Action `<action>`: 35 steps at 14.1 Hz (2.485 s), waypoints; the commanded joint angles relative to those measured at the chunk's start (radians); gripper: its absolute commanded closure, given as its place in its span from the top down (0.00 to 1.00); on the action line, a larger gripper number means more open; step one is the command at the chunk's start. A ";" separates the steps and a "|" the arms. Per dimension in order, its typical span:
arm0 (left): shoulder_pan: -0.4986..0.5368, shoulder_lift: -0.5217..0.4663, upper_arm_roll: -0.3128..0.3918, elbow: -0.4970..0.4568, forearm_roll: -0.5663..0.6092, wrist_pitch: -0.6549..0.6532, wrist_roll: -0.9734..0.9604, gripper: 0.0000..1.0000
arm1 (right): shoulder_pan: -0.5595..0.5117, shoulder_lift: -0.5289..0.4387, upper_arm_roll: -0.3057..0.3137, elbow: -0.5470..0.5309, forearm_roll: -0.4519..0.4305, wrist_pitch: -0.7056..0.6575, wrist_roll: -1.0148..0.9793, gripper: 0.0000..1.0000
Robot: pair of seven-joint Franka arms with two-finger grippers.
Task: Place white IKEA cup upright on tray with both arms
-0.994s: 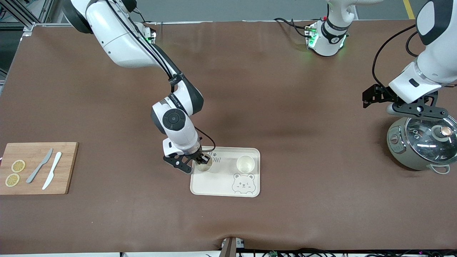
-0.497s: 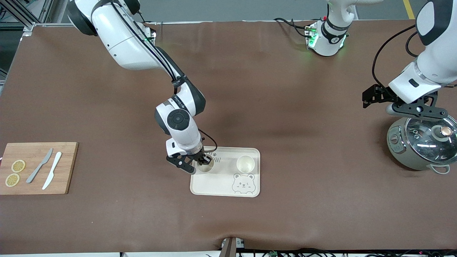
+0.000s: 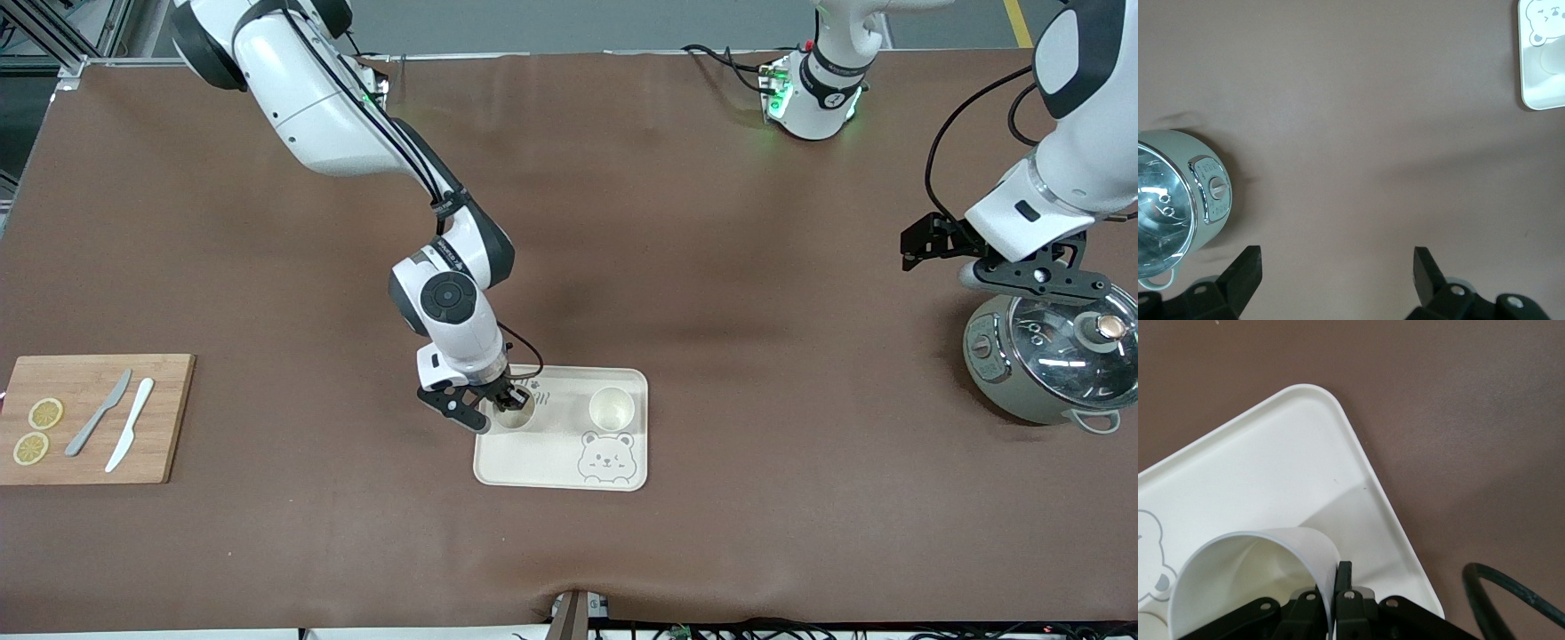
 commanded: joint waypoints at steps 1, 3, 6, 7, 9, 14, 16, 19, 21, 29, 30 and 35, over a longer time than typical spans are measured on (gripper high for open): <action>0.013 0.003 -0.009 -0.002 -0.020 0.013 0.019 1.00 | 0.012 0.020 -0.010 0.032 -0.035 0.002 0.037 0.31; 0.013 0.003 -0.008 0.000 -0.020 0.013 0.019 1.00 | 0.012 0.020 -0.012 0.032 -0.036 0.002 0.037 0.68; 0.013 0.005 -0.009 0.000 -0.020 0.014 0.019 1.00 | 0.012 0.015 -0.010 0.032 -0.056 0.001 0.037 1.00; 0.012 0.005 -0.009 0.000 -0.020 0.014 0.019 1.00 | 0.012 0.012 -0.010 0.032 -0.056 -0.002 0.035 1.00; 0.013 0.005 -0.009 0.000 -0.020 0.019 0.017 1.00 | 0.012 0.000 -0.010 0.034 -0.054 -0.013 0.032 1.00; 0.010 0.007 -0.009 0.000 -0.020 0.022 0.016 1.00 | 0.012 -0.136 0.002 0.021 -0.045 -0.200 0.025 1.00; 0.010 0.008 -0.009 0.000 -0.020 0.025 0.016 1.00 | 0.010 -0.215 0.024 0.014 -0.039 -0.305 0.015 1.00; 0.009 0.008 -0.009 0.000 -0.020 0.025 0.008 1.00 | -0.017 -0.337 0.045 0.012 0.039 -0.467 -0.090 1.00; 0.009 0.008 -0.009 0.000 -0.020 0.025 0.008 1.00 | -0.077 -0.428 0.044 0.011 0.114 -0.597 -0.232 1.00; 0.010 0.007 -0.009 -0.002 -0.020 0.025 0.008 1.00 | -0.448 -0.738 0.038 -0.081 0.193 -0.920 -0.877 1.00; 0.010 0.007 -0.009 -0.002 -0.020 0.025 0.008 1.00 | -0.492 -0.761 0.038 -0.110 0.193 -0.914 -0.940 1.00; 0.010 0.007 -0.008 -0.002 -0.020 0.025 0.007 1.00 | -0.629 -0.847 0.036 -0.312 0.183 -0.727 -1.115 1.00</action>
